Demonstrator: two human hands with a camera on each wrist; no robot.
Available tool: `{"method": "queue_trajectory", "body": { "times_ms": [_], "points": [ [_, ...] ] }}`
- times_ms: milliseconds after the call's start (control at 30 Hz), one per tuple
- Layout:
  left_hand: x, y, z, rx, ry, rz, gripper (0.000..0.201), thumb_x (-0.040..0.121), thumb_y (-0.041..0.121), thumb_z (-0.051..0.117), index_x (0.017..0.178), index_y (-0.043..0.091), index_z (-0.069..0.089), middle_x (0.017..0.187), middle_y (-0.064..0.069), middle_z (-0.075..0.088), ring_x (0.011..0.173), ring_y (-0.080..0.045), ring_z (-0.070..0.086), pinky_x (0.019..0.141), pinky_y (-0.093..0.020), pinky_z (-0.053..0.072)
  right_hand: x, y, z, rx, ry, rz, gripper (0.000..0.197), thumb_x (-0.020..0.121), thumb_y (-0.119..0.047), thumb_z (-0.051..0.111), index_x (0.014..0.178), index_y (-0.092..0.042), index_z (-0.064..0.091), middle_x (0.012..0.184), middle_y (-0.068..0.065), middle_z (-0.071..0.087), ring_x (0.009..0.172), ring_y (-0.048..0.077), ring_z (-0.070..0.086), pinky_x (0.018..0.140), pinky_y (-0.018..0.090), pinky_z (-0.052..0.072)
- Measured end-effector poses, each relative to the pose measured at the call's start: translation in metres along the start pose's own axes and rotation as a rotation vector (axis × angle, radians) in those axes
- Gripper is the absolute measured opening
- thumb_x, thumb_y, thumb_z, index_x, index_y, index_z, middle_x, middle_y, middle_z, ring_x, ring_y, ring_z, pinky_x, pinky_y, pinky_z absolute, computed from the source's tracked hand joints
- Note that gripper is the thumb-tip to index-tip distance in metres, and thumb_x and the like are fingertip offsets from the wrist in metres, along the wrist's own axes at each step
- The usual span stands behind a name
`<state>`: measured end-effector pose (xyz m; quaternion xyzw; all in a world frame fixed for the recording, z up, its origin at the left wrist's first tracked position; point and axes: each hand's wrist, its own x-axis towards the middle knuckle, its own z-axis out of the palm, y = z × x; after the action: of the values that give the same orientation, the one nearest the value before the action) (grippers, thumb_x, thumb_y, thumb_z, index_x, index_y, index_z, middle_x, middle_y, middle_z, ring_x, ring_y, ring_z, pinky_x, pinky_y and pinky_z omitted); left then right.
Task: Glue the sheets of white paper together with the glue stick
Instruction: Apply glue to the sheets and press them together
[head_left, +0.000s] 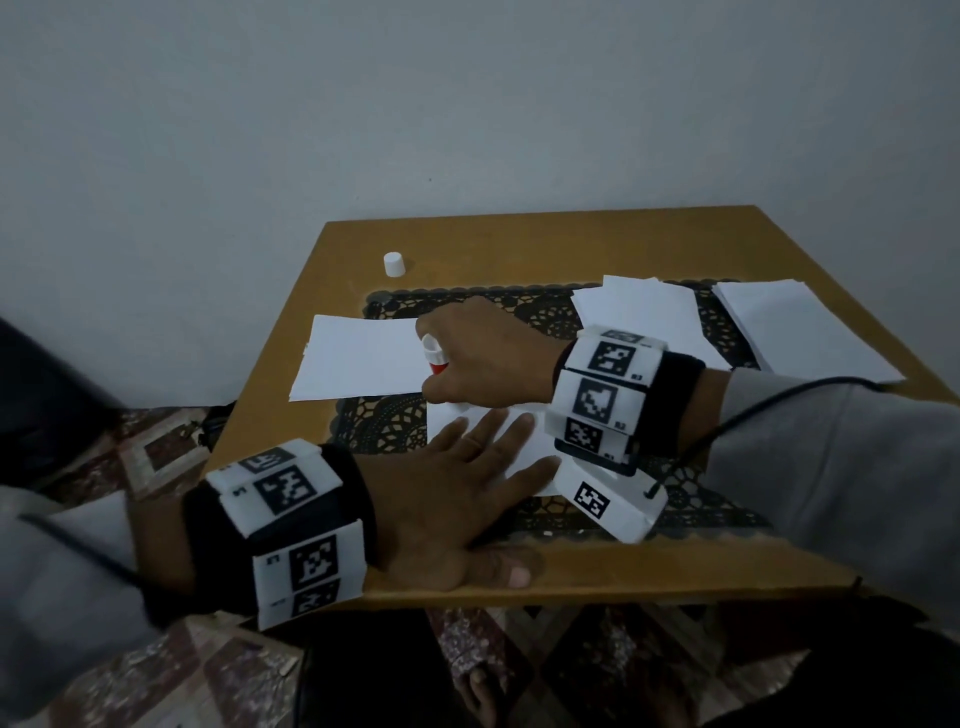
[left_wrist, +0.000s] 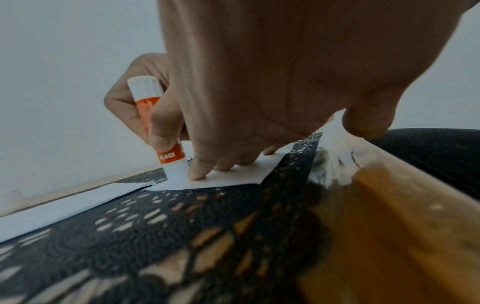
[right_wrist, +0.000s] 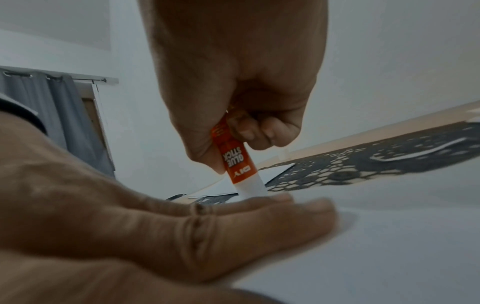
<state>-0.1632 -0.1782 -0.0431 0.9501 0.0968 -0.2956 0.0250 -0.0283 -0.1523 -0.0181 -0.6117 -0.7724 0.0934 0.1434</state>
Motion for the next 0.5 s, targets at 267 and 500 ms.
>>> {"method": "queue_trajectory", "body": {
  "times_ms": [267,500],
  "points": [
    [0.002,-0.001,0.002,-0.032,0.076,0.018,0.095,0.072,0.087,0.008,0.143,0.036,-0.030,0.149,-0.005,-0.039,0.137,-0.027,-0.037,0.116,-0.052,-0.011,-0.037,0.040,-0.016,0.105,0.079,0.135,0.021,0.074,-0.021,0.071,0.074,-0.004,0.058,0.069,0.001,0.059,0.060,0.013,0.051,0.054,0.027,0.036],
    [-0.001,-0.001,-0.015,-0.061,0.124,-0.019,0.076,0.088,0.073,0.020,0.149,0.039,-0.011,0.158,0.003,-0.017,0.145,-0.020,-0.016,0.119,-0.046,0.002,-0.067,0.068,-0.029,0.114,0.115,0.254,0.023,0.075,-0.021,0.071,0.075,-0.003,0.057,0.073,0.004,0.059,0.067,0.017,0.052,0.059,0.029,0.039]
  ]
}}
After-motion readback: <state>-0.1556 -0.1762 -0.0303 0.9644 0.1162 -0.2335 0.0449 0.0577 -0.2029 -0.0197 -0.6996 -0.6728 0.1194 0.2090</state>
